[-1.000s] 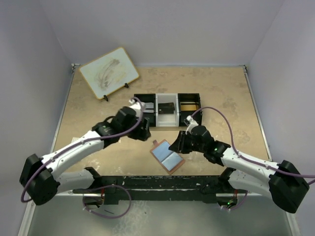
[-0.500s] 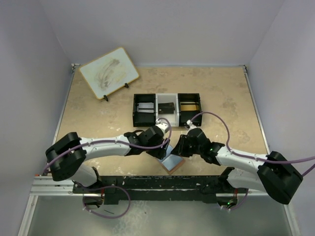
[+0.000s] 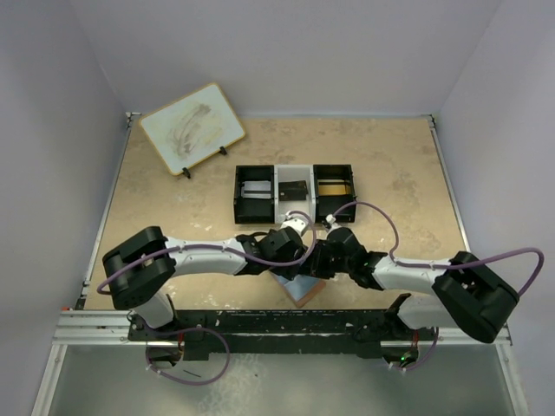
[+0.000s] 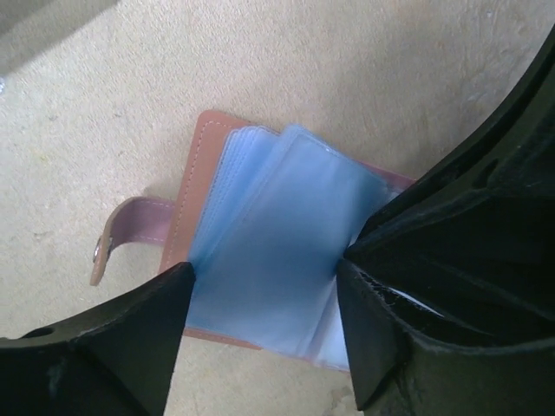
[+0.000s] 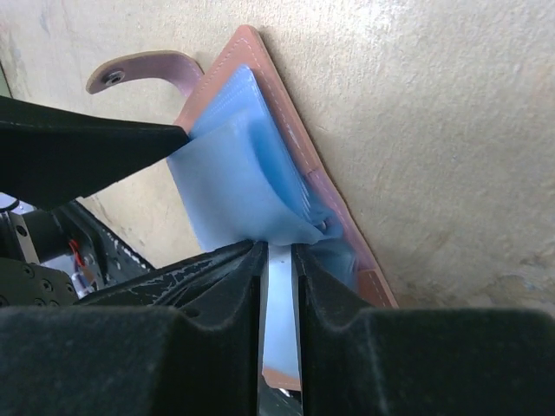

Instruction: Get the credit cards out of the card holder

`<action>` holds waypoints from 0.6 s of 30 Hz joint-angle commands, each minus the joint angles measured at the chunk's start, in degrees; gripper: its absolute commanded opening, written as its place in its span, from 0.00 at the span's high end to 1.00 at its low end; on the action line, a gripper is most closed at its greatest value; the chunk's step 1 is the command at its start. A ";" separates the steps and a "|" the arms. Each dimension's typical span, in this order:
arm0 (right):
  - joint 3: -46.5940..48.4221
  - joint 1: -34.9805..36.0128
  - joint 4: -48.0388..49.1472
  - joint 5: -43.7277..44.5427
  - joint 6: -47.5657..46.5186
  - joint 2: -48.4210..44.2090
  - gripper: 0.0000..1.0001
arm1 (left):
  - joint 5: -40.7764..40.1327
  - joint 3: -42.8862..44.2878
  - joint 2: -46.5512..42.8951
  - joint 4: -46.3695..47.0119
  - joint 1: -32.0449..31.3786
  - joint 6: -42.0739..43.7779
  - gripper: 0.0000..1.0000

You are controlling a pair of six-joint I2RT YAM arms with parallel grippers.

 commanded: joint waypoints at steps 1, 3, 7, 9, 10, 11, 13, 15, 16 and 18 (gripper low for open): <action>-1.06 0.25 -2.15 1.83 -0.35 5.03 0.79 | 0.56 -1.20 4.71 -0.66 -0.99 1.05 0.43; -1.05 0.25 -1.73 0.88 -0.21 6.23 0.79 | 3.88 -2.61 4.61 1.38 -1.49 0.29 0.57; 1.03 0.25 -2.84 2.37 -0.44 7.98 0.79 | 7.28 -6.80 1.95 7.39 -1.90 -3.96 0.68; 2.74 0.16 -4.60 4.12 -1.88 8.40 0.79 | 7.42 -8.56 -0.04 8.94 -1.99 -6.12 0.70; 3.76 0.16 -5.82 5.24 -2.69 8.51 0.78 | 7.07 -9.08 -0.86 9.19 -1.99 -7.10 0.71; 4.75 0.04 -6.78 5.98 -3.70 8.48 0.78 | 6.38 -9.54 -1.67 9.17 -1.99 -8.17 0.71; 6.58 -0.10 -8.79 7.95 -6.24 8.15 0.77 | 4.62 -10.27 -3.41 9.01 -2.14 -10.71 0.71; 8.64 -0.27 -10.66 9.22 -9.36 7.44 0.76 | 1.68 -10.80 -5.28 8.07 -2.48 -13.39 0.71; 9.87 -0.35 -12.26 9.93 -11.85 6.81 0.76 | -0.20 -11.03 -6.56 7.36 -2.72 -14.82 0.67; 12.48 -0.37 -15.67 11.82 -14.74 4.33 0.75 | -4.79 -11.11 -9.45 5.28 -3.24 -17.05 0.53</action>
